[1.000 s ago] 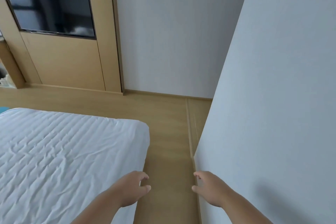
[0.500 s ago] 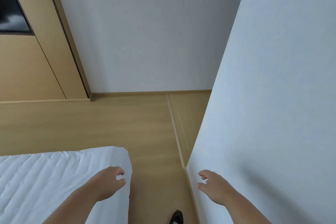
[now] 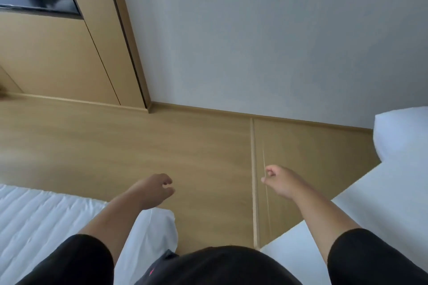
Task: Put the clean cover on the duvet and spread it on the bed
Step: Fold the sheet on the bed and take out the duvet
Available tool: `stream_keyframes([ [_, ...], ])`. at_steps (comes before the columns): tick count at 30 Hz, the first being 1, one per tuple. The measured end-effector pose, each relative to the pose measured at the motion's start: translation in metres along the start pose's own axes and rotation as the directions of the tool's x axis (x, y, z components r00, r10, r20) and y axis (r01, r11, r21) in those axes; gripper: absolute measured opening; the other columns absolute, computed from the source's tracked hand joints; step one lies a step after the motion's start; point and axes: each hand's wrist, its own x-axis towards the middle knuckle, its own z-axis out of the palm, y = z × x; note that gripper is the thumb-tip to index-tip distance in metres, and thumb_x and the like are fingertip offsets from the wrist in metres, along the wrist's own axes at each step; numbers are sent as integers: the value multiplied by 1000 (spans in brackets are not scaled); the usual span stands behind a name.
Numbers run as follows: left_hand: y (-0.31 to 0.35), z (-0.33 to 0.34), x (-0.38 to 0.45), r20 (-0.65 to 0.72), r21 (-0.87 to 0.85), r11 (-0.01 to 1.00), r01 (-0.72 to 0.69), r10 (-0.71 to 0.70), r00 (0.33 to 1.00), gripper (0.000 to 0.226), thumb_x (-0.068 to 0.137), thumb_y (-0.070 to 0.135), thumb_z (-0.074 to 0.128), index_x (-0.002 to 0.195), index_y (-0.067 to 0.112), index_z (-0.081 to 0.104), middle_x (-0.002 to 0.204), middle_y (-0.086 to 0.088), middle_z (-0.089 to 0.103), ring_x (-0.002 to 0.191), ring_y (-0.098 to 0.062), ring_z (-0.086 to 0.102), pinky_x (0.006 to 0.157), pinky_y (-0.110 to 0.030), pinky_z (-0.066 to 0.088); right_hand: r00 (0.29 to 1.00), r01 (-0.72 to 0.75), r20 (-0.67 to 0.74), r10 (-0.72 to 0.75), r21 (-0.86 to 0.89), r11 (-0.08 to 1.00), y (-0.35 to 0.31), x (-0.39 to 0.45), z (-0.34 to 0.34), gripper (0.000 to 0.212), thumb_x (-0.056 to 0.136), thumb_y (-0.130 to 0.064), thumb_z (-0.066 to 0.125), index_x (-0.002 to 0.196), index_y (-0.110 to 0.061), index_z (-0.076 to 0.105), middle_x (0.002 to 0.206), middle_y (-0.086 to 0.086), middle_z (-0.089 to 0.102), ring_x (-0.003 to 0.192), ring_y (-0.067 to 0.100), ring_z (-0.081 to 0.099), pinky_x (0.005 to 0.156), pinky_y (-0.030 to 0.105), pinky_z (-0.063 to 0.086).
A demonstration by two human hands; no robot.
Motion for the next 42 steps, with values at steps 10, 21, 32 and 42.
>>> stream_keyframes([
  [10,47,-86,244,67,17,997,-78,77,995,43,95,44,62,133,24,60,135,2,60,119,-19,60,101,-35,49,991,-134,-11,135,68,989,-12,186,-59,58,97,-43,61,150,-23,45,149,-1,51,129,18,54,99,30,42],
  [21,270,-196,489,180,152,888,-434,407,896,31,96,41,62,125,28,63,128,8,63,117,-12,59,99,-32,45,852,-375,-287,438,250,893,26,279,-198,56,94,-40,65,144,-19,53,146,3,53,130,19,53,103,27,39],
  [32,476,-185,651,262,266,792,-550,489,832,35,97,45,57,129,32,59,133,14,60,118,-7,58,97,-25,44,804,-443,-267,532,329,834,119,443,-321,54,95,-38,62,144,-18,52,150,6,48,133,19,50,102,25,38],
  [42,657,-137,768,438,262,689,-676,539,720,38,96,47,58,132,34,55,130,14,60,114,-4,58,93,-22,41,737,-466,-245,630,491,736,191,508,-427,60,91,-44,63,147,-27,48,147,-1,50,129,14,52,100,27,42],
])
